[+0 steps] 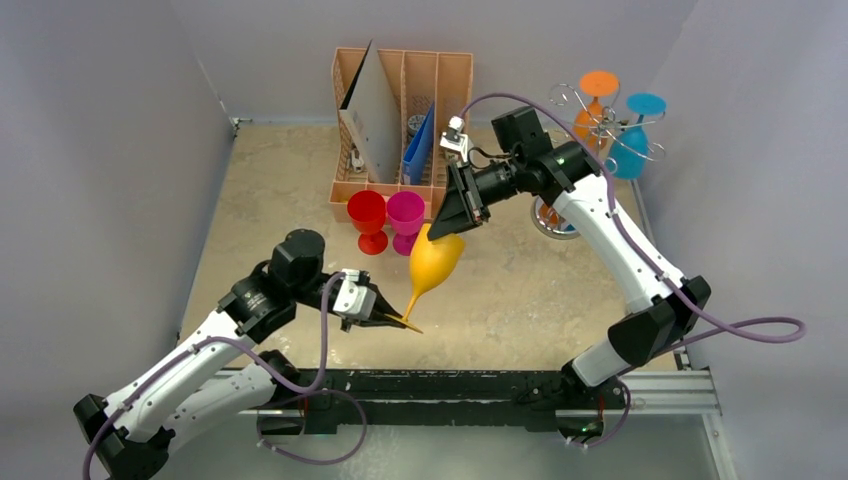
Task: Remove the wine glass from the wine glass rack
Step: Place the wine glass at the center of the board.
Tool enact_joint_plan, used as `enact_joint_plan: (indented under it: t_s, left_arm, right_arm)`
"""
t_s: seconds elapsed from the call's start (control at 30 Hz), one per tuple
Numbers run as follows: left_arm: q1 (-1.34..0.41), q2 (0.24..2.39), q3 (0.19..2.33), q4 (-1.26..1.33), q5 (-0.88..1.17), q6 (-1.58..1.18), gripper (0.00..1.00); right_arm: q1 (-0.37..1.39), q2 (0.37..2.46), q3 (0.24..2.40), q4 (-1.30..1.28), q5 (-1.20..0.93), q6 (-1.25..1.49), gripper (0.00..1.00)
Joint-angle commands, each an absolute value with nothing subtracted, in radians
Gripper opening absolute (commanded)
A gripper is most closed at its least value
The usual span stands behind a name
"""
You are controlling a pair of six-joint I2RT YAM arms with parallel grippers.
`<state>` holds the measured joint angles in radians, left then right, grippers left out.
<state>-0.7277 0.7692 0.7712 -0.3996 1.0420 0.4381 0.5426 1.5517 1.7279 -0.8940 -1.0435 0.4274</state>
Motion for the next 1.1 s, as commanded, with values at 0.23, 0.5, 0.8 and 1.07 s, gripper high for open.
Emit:
enact_joint_plan:
  t_s: [0.23, 0.5, 0.8, 1.07]
  left_arm:
    - [-0.724, 0.782, 0.819, -0.418, 1.027, 0.468, 0.0]
    - [-0.724, 0.78, 0.812, -0.398, 1.014, 0.456, 0.0]
    - [-0.724, 0.779, 0.804, -0.383, 0.99, 0.442, 0.0]
    - [-0.724, 0.764, 0.778, -0.334, 0.922, 0.393, 0.07]
  right_arm:
    - [0.57, 1.523, 1.753, -0.934, -1.146, 0.415, 0.37]
    - [0.579, 1.523, 1.747, -0.944, -1.132, 0.407, 0.16]
    - [0.584, 1.513, 1.745, -0.938, -1.13, 0.405, 0.0]
    - [0.588, 1.494, 1.728, -0.926, -1.099, 0.404, 0.0]
